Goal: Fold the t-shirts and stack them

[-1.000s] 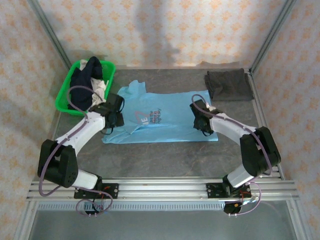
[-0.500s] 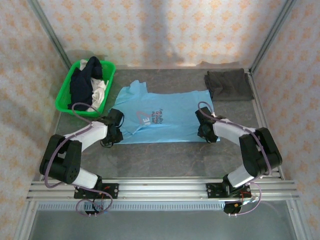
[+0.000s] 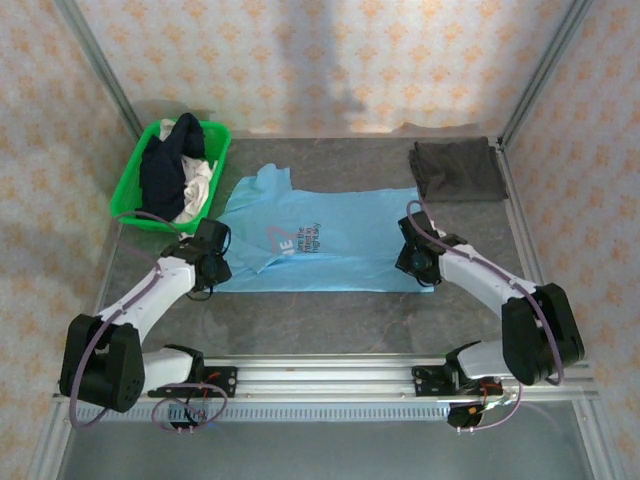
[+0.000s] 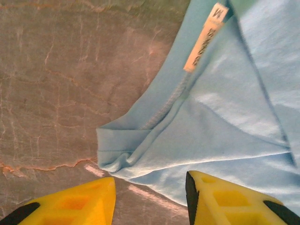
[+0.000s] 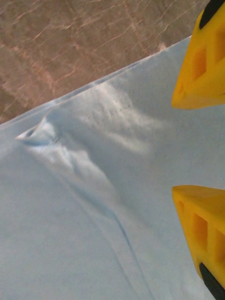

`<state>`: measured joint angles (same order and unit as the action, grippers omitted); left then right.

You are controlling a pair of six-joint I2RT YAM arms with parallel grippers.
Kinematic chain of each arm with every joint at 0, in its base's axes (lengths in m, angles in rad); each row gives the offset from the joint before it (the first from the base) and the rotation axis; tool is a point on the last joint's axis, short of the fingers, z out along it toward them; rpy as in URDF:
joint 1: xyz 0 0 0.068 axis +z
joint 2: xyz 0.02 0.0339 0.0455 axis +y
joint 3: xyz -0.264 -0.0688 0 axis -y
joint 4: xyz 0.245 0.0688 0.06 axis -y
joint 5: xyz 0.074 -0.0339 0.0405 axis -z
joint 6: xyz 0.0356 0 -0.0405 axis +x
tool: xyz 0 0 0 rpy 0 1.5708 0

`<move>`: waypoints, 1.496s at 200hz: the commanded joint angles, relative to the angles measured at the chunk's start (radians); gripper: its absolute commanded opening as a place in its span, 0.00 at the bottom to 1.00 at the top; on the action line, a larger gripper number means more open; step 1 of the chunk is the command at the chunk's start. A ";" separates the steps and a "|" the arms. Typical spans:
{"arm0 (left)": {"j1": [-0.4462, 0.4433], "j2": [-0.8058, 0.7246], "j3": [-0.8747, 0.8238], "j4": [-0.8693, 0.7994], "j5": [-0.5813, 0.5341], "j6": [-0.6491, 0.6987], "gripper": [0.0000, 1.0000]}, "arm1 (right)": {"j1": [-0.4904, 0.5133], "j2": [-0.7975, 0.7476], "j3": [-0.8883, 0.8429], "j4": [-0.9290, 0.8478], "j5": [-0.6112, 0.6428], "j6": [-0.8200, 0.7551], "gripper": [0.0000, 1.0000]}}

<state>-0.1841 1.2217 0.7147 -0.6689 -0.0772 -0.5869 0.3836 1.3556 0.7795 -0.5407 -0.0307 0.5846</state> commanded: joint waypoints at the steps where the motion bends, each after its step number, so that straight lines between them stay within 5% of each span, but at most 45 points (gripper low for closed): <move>1: -0.062 0.012 0.067 0.032 0.046 -0.027 0.45 | 0.008 -0.004 0.026 0.013 0.003 -0.022 0.46; 37: -0.169 0.198 0.149 0.139 0.156 -0.055 0.46 | 0.008 0.002 0.012 0.043 0.008 -0.019 0.46; 84: -0.198 0.335 0.219 0.181 0.182 -0.054 0.41 | 0.008 0.002 -0.003 0.041 0.031 -0.029 0.46; 149: -0.198 0.391 0.259 0.144 0.162 -0.036 0.19 | 0.007 -0.003 -0.017 0.049 0.049 -0.032 0.46; 176: -0.199 0.336 0.193 0.163 0.151 -0.058 0.43 | 0.006 -0.002 -0.022 0.050 0.058 -0.029 0.46; 235: -0.199 0.368 0.172 0.194 0.161 -0.065 0.44 | 0.007 0.036 -0.016 0.057 0.049 -0.039 0.47; 299: -0.199 0.389 0.210 0.168 0.159 -0.048 0.13 | 0.004 0.019 -0.017 0.058 0.073 -0.049 0.47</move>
<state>-0.3798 1.6058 0.8959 -0.4850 0.0971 -0.6350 0.3862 1.3884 0.7670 -0.4801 -0.0032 0.5552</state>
